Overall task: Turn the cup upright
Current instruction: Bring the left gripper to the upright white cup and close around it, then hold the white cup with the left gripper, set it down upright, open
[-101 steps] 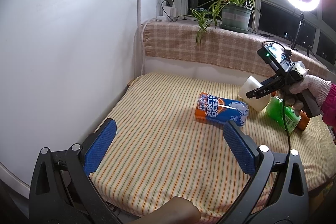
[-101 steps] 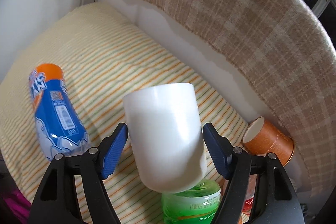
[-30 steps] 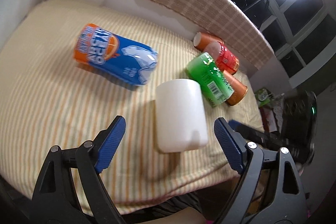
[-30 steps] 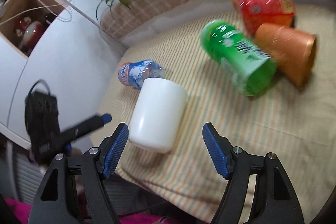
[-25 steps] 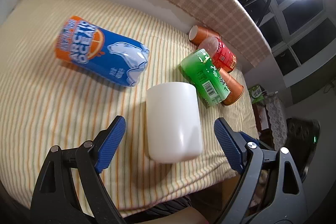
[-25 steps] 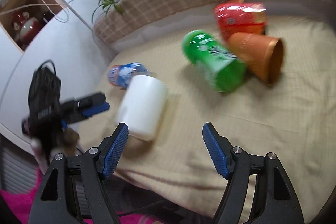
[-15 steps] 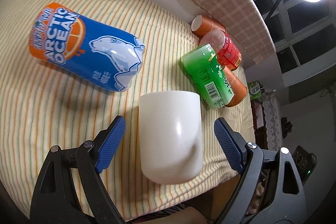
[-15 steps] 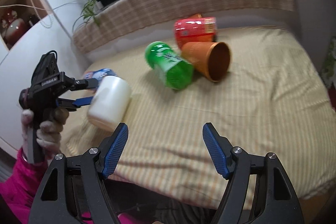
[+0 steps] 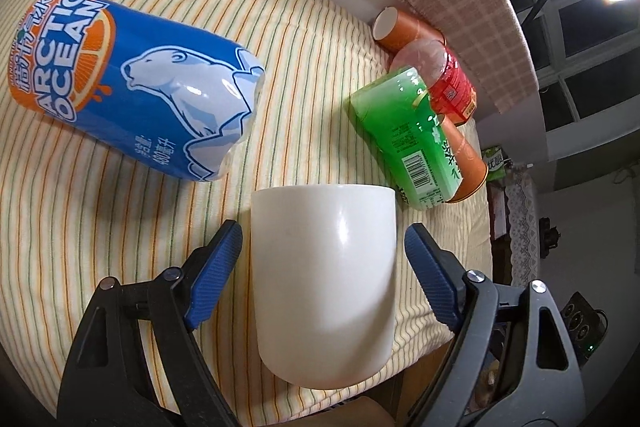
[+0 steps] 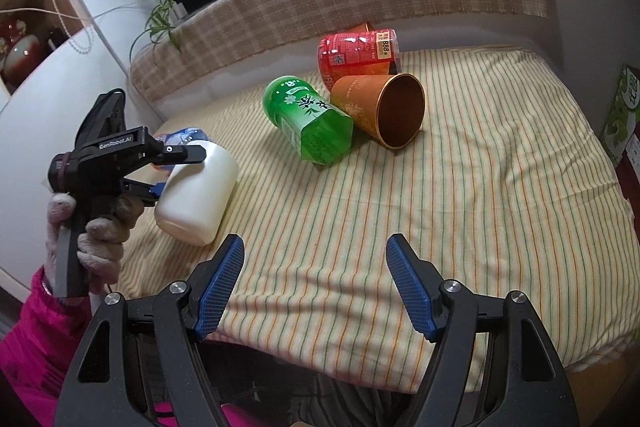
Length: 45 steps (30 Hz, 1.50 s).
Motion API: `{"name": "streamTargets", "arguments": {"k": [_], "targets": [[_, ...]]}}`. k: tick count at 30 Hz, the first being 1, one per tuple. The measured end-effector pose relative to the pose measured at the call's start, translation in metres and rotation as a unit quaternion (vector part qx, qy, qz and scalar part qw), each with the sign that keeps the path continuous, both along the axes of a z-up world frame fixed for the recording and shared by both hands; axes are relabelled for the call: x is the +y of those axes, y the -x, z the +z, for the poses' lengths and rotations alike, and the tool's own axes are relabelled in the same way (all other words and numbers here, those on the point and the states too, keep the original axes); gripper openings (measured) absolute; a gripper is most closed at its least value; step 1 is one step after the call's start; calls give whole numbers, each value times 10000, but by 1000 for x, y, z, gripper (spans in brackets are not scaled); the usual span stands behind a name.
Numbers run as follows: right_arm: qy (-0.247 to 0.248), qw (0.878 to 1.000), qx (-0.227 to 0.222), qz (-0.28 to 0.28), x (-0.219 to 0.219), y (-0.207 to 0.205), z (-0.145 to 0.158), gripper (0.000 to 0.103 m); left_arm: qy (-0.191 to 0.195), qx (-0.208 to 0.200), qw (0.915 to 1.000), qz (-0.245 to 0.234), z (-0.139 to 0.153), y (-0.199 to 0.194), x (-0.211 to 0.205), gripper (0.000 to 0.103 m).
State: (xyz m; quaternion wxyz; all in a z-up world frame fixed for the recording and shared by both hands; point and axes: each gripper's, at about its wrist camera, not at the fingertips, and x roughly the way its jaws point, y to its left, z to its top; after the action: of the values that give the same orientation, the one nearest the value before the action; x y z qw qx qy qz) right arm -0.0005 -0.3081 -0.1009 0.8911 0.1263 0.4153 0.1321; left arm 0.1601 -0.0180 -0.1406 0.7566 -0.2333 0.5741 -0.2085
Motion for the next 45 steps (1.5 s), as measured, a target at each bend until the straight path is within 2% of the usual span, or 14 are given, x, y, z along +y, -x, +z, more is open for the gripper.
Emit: {"name": "streamTargets", "arguments": {"k": [6, 7, 15, 24, 32, 45], "targets": [[-47, 9999, 32, -128, -6, -2, -2, 73, -95, 9, 9999, -92, -1, 0, -6, 82], [-52, 9999, 37, -142, -7, -2, -2, 73, -112, 1, 9999, -109, -1, 0, -7, 77], [-80, 9997, 95, -205, -10, -4, -5, 73, -288, -150, 9993, -209, 2, 3, -11, 77], [-32, 9997, 126, -186, -7, -6, -6, 73, -724, -818, 9936, -281, 25, 25, -22, 77], [7, 9998, 112, -138, -4, -7, -6, 73, -1136, -1505, 9816, -305, 47, 46, -35, 77], [-9, 9998, 114, -150, -6, -8, -6, 73, -1759, -2255, 9579, -238, 61, 60, -49, 77]]}}
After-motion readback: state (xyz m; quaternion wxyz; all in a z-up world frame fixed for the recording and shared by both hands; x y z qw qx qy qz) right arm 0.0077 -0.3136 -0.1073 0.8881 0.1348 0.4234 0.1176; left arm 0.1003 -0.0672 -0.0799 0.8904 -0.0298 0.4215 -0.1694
